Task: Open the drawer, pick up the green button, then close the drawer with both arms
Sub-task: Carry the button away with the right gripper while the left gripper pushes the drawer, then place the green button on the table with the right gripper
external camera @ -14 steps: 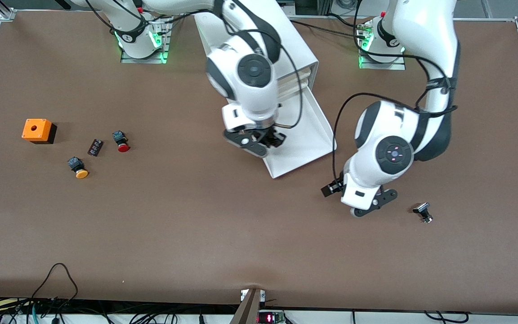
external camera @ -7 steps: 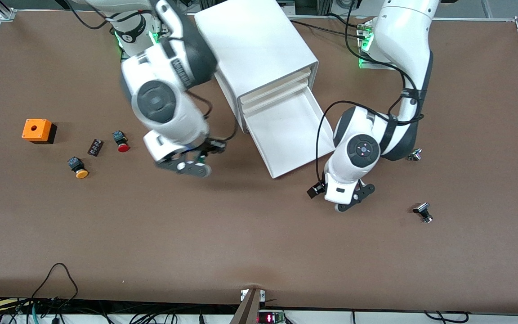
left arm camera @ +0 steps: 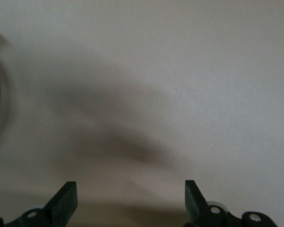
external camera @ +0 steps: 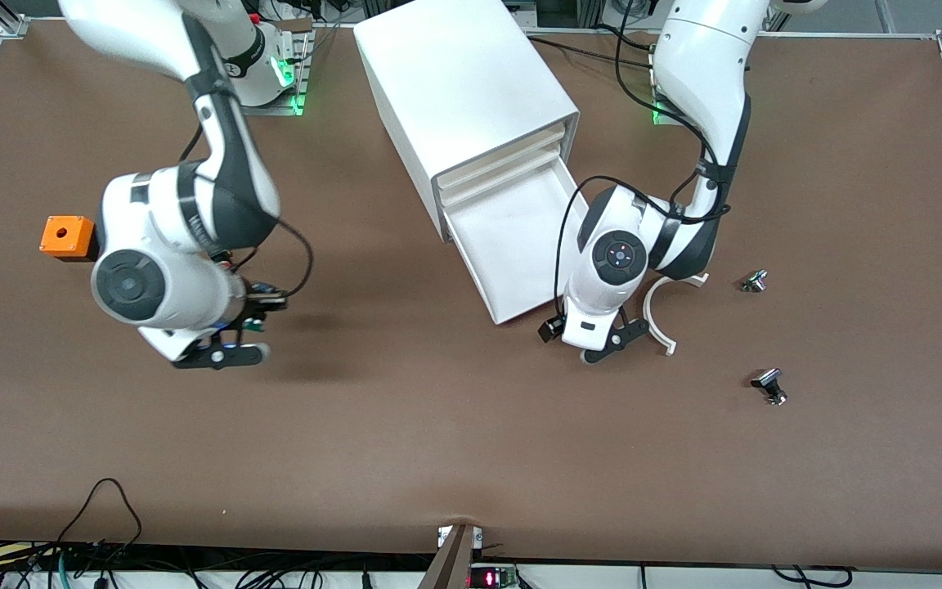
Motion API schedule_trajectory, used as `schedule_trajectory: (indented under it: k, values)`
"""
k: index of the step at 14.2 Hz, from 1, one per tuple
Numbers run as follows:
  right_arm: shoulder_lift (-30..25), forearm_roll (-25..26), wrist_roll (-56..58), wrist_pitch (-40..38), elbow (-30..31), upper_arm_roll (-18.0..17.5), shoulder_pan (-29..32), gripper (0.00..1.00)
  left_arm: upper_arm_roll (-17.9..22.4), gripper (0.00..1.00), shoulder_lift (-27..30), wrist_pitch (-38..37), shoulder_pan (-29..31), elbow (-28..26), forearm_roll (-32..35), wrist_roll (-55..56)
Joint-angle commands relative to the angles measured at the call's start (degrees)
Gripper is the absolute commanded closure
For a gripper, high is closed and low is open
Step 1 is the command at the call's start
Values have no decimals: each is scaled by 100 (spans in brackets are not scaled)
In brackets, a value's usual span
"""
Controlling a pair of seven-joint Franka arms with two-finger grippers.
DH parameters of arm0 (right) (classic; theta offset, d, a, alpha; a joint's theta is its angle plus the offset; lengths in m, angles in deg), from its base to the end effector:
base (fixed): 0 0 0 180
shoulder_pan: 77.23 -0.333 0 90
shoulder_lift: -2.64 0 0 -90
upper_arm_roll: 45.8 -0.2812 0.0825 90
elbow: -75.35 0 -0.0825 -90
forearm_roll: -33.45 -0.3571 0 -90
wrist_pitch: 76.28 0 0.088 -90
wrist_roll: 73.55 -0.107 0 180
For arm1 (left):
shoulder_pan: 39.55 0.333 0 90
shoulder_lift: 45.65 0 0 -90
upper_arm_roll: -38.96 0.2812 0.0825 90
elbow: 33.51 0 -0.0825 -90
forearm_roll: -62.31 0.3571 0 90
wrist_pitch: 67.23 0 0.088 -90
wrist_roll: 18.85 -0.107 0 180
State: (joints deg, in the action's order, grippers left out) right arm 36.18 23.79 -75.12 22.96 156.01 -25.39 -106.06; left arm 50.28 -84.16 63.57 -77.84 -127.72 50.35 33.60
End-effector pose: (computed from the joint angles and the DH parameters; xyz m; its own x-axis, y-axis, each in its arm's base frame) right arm 0.6249 0.1459 0.3415 0.9703 0.0987 -0.2210 0.1110 -0.9928 0.0439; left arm 0.5656 -0.3078 0.2169 0.8562 0.5153 -0.0368 0.5158 -0.8567 0.0060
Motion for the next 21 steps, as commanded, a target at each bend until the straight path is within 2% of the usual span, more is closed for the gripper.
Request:
schedule_trajectory:
  k: [1,4,9,14,16,17,18,19,20,21]
  values:
    - [-207,-97,962,761,836,94,202,100,47,0,115,139,-178,-290,386,10]
    - [-111,-106,1710,1605,1276,94,580,100,38,0,150,236,-354,-501,413,19]
    - [390,-211,2441,2564,1356,68,1029,100,38,0,510,130,-801,-896,413,299]
    - [873,-817,3013,3400,1348,68,1196,100,38,0,976,130,-1127,-1459,404,397]
    - [987,-862,3013,3584,1348,59,1196,98,38,0,977,139,-1189,-1486,413,450]
    - [1049,-871,3013,3698,1348,59,1205,86,38,0,977,139,-1215,-1495,413,458]
    - [1084,-888,3004,3769,1348,50,1205,41,29,0,985,139,-1250,-1538,413,476]
    - [1076,-975,3004,3735,1348,59,1196,8,29,0,986,139,-1338,-1565,413,598]
    - [1059,-1028,3004,3700,1348,59,1153,1,29,0,977,139,-1426,-1565,413,712]
    - [1006,-1029,2987,3665,1348,59,1126,1,29,0,951,139,-1487,-1565,413,757]
